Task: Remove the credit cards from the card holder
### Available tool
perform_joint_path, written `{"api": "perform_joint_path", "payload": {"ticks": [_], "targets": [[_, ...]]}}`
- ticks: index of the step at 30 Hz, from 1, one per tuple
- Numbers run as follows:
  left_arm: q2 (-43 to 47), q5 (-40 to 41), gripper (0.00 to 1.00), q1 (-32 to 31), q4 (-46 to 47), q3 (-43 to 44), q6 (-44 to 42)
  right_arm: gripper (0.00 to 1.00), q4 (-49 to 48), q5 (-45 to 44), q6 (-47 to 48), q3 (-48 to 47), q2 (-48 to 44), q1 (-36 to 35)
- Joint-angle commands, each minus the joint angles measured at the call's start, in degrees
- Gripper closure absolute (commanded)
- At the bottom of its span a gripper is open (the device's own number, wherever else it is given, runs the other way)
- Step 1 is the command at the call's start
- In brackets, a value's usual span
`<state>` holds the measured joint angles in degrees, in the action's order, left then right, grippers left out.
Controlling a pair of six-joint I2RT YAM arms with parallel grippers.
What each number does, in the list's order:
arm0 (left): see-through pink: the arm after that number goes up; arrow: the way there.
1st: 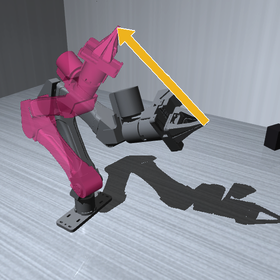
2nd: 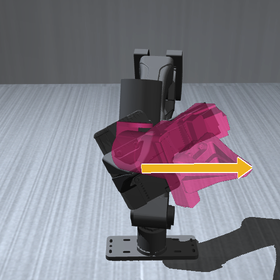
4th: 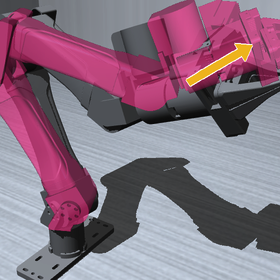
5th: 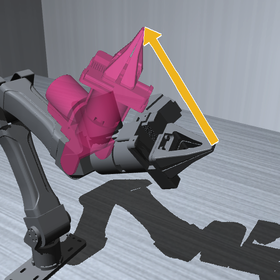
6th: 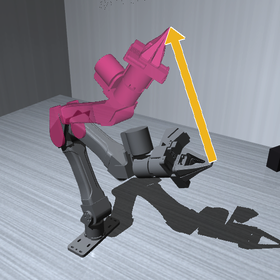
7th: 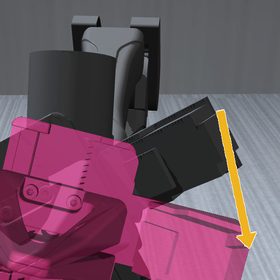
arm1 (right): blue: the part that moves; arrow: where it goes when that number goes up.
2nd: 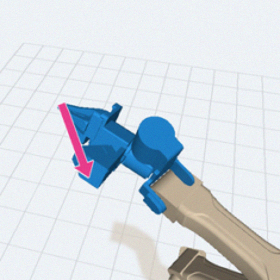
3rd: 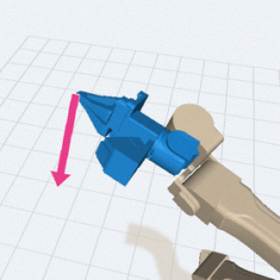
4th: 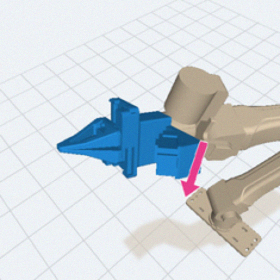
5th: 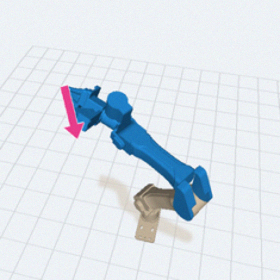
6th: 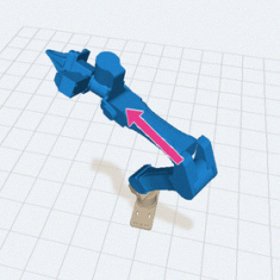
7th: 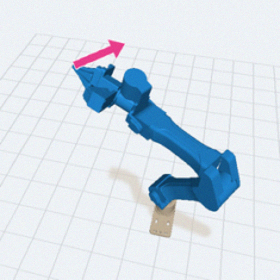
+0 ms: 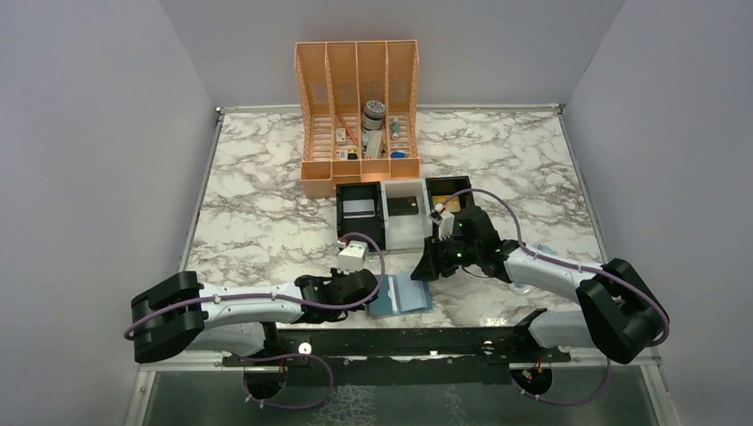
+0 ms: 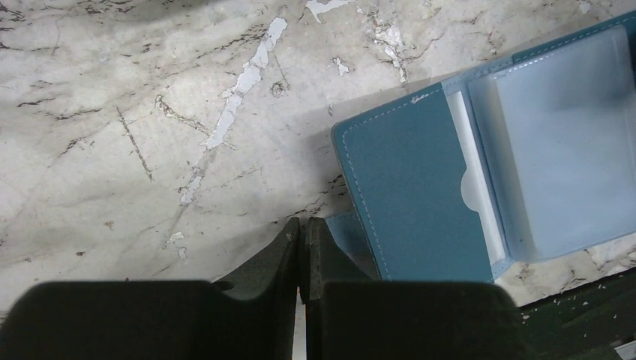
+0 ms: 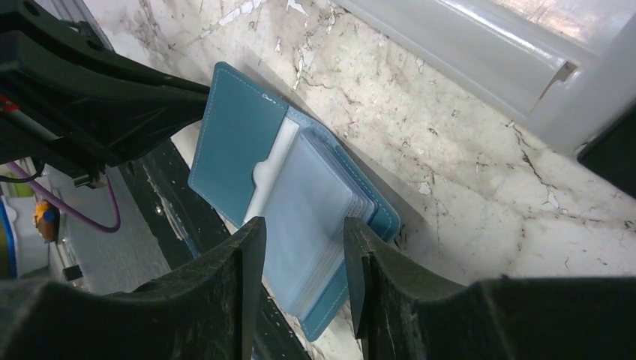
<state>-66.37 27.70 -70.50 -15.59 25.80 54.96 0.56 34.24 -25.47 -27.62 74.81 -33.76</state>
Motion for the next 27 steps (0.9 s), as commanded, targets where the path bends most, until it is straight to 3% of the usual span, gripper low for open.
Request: {"api": "perform_joint_path", "payload": {"ticks": [1,9,22,27], "targets": [[-1.5,-0.6,1.00,0.2,1.7,1.2,1.0,0.57,-1.9,2.5,-0.6,1.6,-2.2,0.0],[0.1,-0.4,1.00,0.3,2.2,0.9,0.8,0.57,-2.2,7.3,-0.7,0.7,-2.4,-0.1],[2.2,-0.2,1.00,0.3,3.0,-0.6,0.9,0.57,0.1,1.9,-0.6,-0.7,4.2,-0.1],[1.7,-0.4,1.00,0.3,3.5,-0.5,0.7,0.57,-2.7,5.7,-0.8,-0.1,5.4,-0.1]]}}
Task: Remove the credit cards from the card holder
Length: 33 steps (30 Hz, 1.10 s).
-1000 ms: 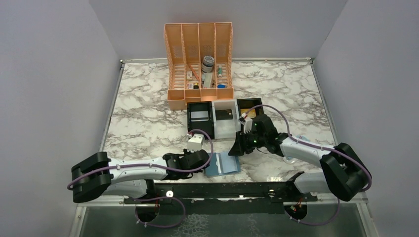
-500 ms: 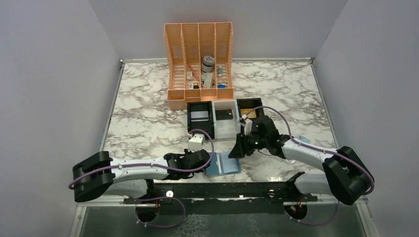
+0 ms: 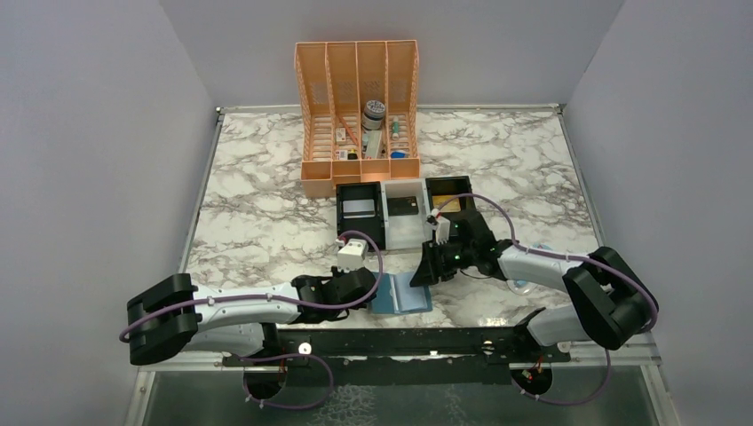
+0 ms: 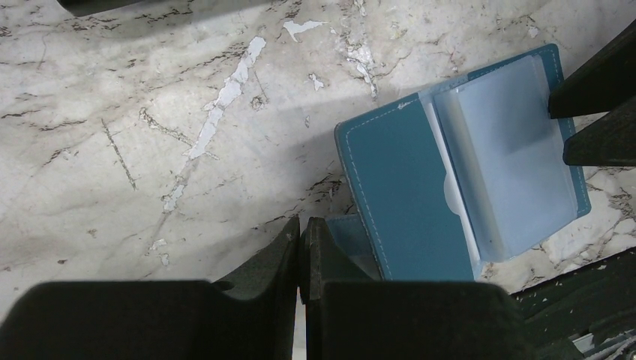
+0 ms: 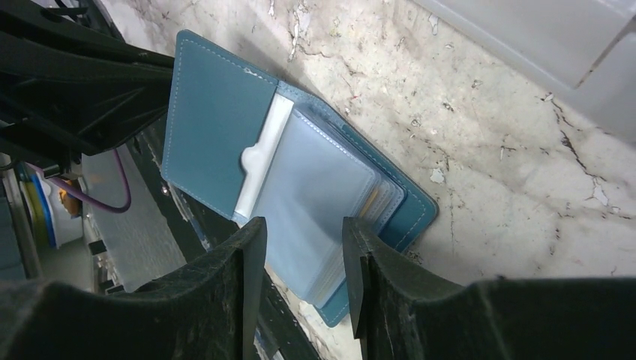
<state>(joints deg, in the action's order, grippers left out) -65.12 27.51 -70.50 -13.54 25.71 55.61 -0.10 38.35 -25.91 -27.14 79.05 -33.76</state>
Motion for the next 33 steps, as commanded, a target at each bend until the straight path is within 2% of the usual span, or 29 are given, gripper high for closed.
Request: {"api": "perform_joint_path", "payload": {"ticks": [1,7,10,18,23,28,33], "targets": [[0.2,-0.2,1.00,0.3,1.5,-0.3,0.0,0.58,-3.0,2.4,-0.6,-0.3,1.2,0.0],[-1.8,-1.1,1.00,0.3,2.7,-0.2,-0.3,0.58,-2.5,1.3,-0.8,-0.8,2.8,-0.1],[-2.9,-1.4,1.00,0.3,2.8,0.2,-0.5,0.58,-4.6,3.8,-1.4,-0.3,2.8,-0.1],[-4.1,-1.7,1.00,0.2,3.1,0.6,-0.5,0.58,-8.6,8.3,-2.8,1.4,-3.0,-0.1],[-4.3,-2.0,1.00,0.2,3.6,0.6,-0.5,0.58,-9.6,9.2,-3.5,1.9,-3.3,-0.1],[-3.4,-1.7,1.00,0.2,2.8,0.1,-0.2,0.57,1.5,-5.9,-2.0,-1.4,-3.1,-0.1],[-1.8,-1.3,1.00,0.2,2.4,-0.5,0.0,0.56,2.5,-5.3,-1.0,-1.2,-2.0,-0.1]]}}
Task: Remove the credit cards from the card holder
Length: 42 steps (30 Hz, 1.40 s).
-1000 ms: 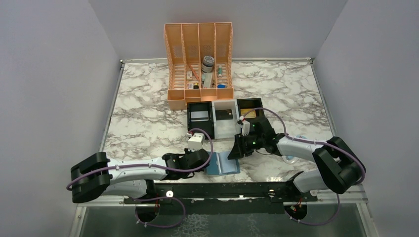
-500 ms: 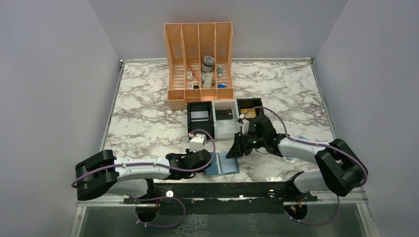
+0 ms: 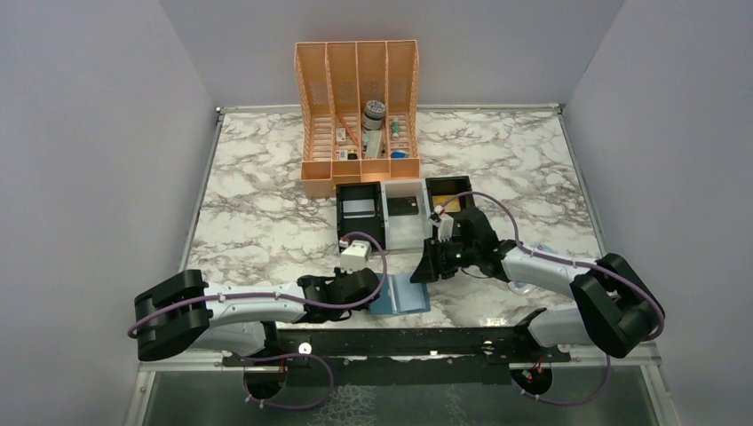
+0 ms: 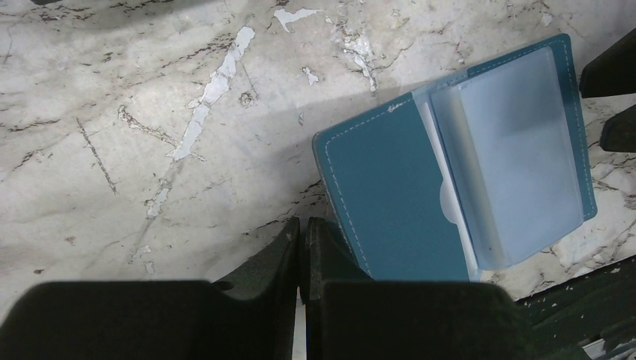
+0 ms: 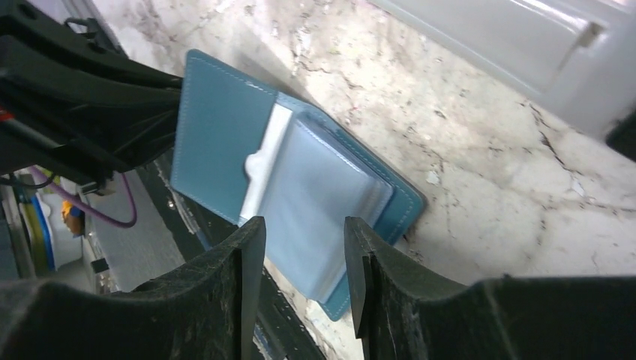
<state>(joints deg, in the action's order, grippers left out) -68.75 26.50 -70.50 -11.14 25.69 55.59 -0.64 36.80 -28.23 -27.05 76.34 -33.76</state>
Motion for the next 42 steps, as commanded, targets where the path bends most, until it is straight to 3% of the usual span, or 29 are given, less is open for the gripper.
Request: {"api": "perform_joint_path", "payload": {"ticks": [1,13,27,31,42], "targets": [[2.1,-0.2,1.00,0.2,0.0,-0.5,0.0,0.56,3.0,-3.7,1.2,-1.3,1.0,-0.1],[3.1,-0.2,1.00,0.2,0.3,-1.3,0.4,0.60,-3.2,1.9,0.6,-0.1,3.9,0.0],[0.9,-0.7,1.00,0.2,0.4,-0.6,0.1,0.57,1.8,-4.2,0.3,-1.1,0.6,-0.1],[1.5,-0.3,1.00,0.2,0.4,-0.9,0.5,0.57,-1.4,1.2,0.3,0.0,-0.2,-0.1],[1.4,-0.6,1.00,0.3,0.7,-0.9,0.4,0.58,-4.0,3.0,1.5,-0.3,7.9,-0.1]]}}
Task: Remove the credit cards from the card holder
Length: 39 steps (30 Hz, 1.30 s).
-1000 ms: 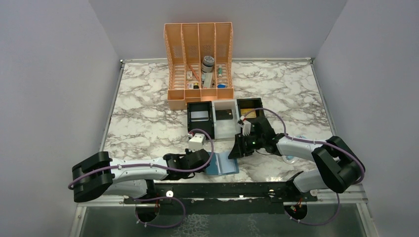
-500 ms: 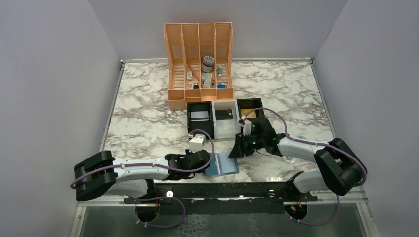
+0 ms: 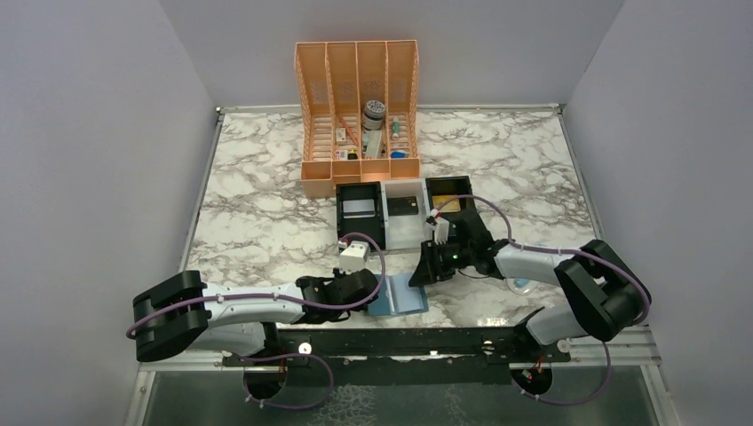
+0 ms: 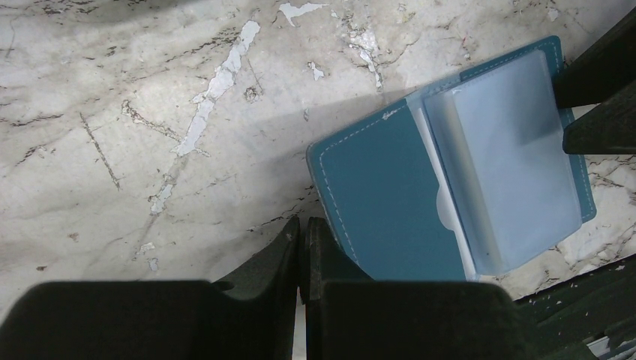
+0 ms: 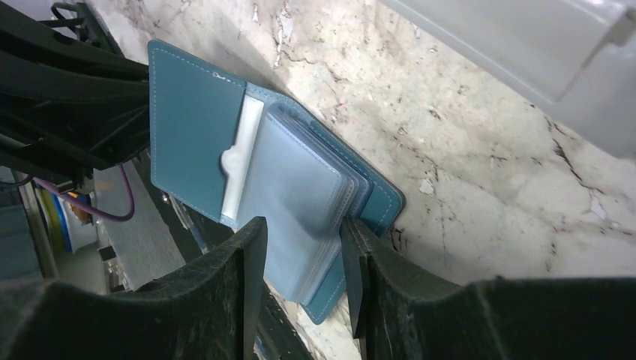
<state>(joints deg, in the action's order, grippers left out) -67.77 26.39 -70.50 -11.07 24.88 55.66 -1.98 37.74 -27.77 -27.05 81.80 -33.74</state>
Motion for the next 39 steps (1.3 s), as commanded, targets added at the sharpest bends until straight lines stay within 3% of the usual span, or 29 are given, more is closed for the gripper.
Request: {"api": "perform_joint_path", "payload": {"ticks": [1,14,21,27,33,36,39], "targets": [[0.4,-0.5,1.00,0.2,0.8,-0.2,0.3,0.58,-3.0,2.2,1.0,-0.3,2.6,-0.2],[-4.8,-1.5,1.00,0.2,1.8,1.4,0.0,0.58,2.5,-0.7,0.7,-0.8,-6.9,-0.2],[-5.3,-1.3,1.00,0.2,2.0,1.8,0.1,0.58,1.1,0.4,1.0,-0.9,-2.2,-0.1],[-5.9,0.0,1.00,0.3,1.4,2.2,0.1,0.55,8.6,-12.9,0.1,-3.3,-4.4,-0.2],[-4.0,2.6,0.73,0.3,-1.5,2.6,0.3,0.53,11.5,-19.4,-3.1,-2.0,-16.9,-0.2],[-1.1,3.6,0.47,0.2,-2.3,2.2,-0.3,0.55,6.4,-13.7,-3.5,1.2,-20.7,-0.2],[2.1,5.5,0.41,0.2,-4.8,2.1,-0.4,0.61,-1.1,-5.4,-5.2,3.5,-19.6,-0.3]]}}
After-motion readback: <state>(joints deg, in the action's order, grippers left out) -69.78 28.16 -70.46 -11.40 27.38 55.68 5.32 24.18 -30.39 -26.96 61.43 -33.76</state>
